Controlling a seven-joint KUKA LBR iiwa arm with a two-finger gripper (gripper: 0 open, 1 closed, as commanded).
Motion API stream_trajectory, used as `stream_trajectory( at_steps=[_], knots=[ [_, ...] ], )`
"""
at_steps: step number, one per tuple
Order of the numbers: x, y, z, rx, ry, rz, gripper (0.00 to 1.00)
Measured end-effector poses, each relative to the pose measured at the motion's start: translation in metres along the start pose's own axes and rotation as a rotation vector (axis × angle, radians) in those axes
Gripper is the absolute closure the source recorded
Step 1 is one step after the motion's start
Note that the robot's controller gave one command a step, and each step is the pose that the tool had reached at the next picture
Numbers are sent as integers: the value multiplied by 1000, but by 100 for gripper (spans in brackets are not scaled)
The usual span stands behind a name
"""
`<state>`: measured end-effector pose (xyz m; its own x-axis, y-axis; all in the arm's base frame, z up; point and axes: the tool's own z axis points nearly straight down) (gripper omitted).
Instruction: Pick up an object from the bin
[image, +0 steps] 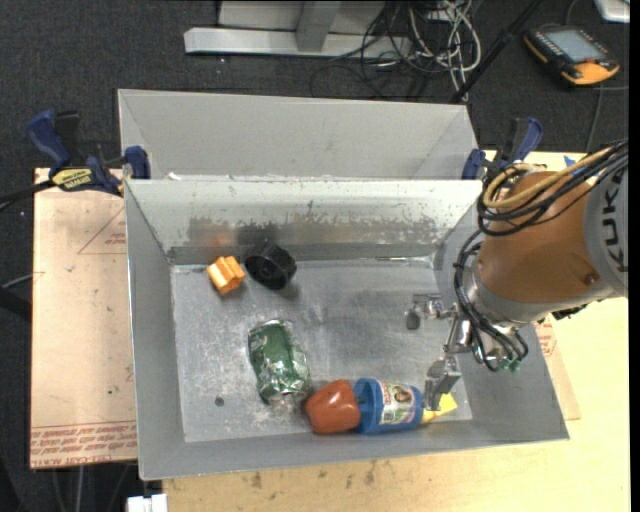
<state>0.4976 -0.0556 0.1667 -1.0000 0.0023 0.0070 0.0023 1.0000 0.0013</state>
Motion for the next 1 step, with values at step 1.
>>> stream_trajectory(
  at_steps=[1],
  knots=[
    [-2,0,-4,1,-8,-2,0]
  ],
)
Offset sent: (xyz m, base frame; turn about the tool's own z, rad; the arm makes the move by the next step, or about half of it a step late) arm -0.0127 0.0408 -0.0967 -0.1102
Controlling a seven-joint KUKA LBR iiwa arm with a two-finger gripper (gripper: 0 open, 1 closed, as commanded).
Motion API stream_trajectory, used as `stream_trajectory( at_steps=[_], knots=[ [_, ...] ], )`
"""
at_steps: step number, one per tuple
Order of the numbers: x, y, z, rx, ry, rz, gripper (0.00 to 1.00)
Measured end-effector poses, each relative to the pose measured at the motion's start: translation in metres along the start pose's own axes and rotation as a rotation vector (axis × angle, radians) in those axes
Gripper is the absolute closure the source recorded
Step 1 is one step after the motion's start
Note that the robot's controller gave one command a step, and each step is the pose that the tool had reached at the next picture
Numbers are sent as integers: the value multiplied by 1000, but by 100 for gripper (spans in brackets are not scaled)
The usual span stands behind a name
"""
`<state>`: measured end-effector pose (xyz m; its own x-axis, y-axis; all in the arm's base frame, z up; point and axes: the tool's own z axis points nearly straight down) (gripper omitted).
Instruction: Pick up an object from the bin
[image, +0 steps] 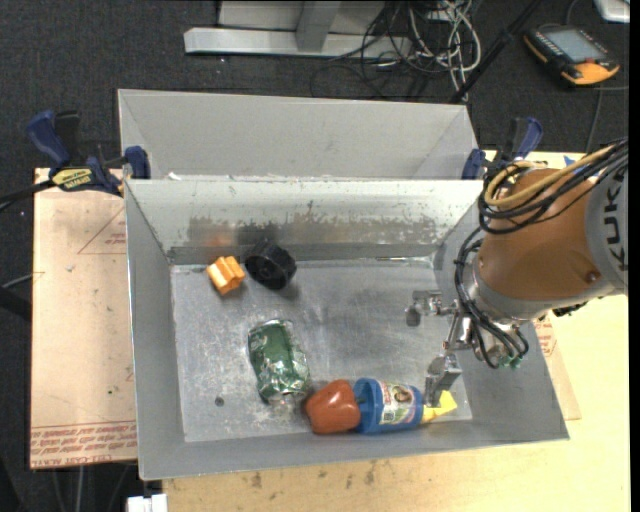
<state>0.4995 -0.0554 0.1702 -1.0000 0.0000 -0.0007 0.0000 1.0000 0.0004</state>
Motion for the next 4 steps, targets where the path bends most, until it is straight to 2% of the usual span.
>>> stream_trajectory(
  at_steps=[1,2,3,4],
  knots=[
    [10,30,74,0,-4,-78,0],
    [12,37,85,-1,-4,-89,0],
    [18,53,70,-1,-2,28,0],
    [7,57,98,-2,-13,47,0]
  ],
)
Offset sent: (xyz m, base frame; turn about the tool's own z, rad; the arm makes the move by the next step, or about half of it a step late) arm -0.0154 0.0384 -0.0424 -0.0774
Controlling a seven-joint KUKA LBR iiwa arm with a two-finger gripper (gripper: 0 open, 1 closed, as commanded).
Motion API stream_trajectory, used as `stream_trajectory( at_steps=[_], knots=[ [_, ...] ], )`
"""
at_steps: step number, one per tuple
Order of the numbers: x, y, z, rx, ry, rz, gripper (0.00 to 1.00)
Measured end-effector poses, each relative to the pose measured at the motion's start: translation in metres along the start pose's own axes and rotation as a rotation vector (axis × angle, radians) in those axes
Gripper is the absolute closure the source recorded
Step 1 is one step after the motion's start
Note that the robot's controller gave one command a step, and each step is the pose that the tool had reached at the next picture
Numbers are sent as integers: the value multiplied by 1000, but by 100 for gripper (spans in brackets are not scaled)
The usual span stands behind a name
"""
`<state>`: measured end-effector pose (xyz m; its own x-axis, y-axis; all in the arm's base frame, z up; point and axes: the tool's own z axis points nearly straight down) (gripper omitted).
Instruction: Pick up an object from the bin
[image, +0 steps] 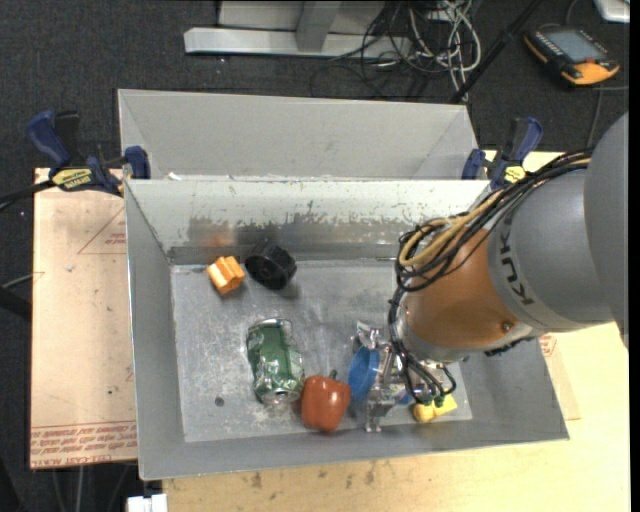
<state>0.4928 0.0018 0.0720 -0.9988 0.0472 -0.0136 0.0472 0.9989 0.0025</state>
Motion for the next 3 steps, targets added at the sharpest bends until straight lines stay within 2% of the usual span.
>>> stream_trajectory(
  at_steps=[1,3],
  knots=[
    [1,12,-1,5,8,357,100],
    [1,12,-4,5,10,357,100]
  ],
)
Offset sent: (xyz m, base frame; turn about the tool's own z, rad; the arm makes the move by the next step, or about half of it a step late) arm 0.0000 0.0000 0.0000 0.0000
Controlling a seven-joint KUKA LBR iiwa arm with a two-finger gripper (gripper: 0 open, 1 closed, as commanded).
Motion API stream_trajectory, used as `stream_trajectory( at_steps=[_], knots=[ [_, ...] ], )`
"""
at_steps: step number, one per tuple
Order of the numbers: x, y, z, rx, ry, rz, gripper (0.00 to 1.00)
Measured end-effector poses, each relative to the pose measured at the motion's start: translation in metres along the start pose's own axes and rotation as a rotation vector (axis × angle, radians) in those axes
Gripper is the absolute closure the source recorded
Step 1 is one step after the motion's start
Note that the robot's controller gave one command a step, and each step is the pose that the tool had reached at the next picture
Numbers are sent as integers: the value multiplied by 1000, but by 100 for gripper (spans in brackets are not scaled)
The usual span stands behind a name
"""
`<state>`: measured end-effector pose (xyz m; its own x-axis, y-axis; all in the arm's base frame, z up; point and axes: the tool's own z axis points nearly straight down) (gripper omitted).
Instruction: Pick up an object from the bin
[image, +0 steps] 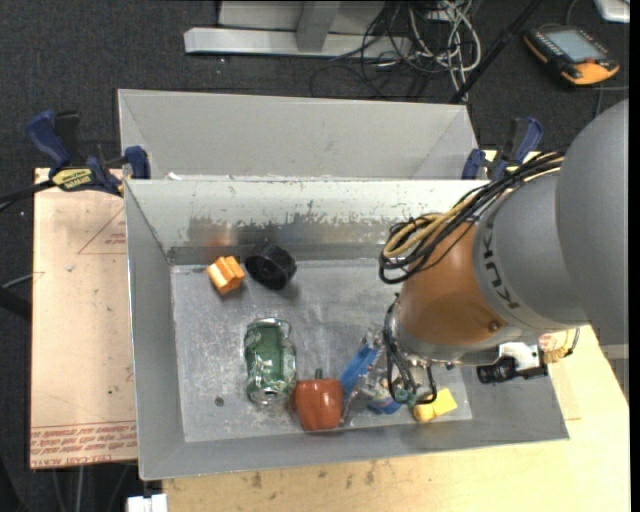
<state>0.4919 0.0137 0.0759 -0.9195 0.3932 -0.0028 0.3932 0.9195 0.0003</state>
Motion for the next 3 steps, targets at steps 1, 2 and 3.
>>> stream_trajectory(
  at_steps=[1,2,3],
  knots=[
    [2,0,-12,2,8,0,100],
    [2,0,-31,2,9,-1,100],
    [1,0,-48,0,3,-1,100]
  ],
)
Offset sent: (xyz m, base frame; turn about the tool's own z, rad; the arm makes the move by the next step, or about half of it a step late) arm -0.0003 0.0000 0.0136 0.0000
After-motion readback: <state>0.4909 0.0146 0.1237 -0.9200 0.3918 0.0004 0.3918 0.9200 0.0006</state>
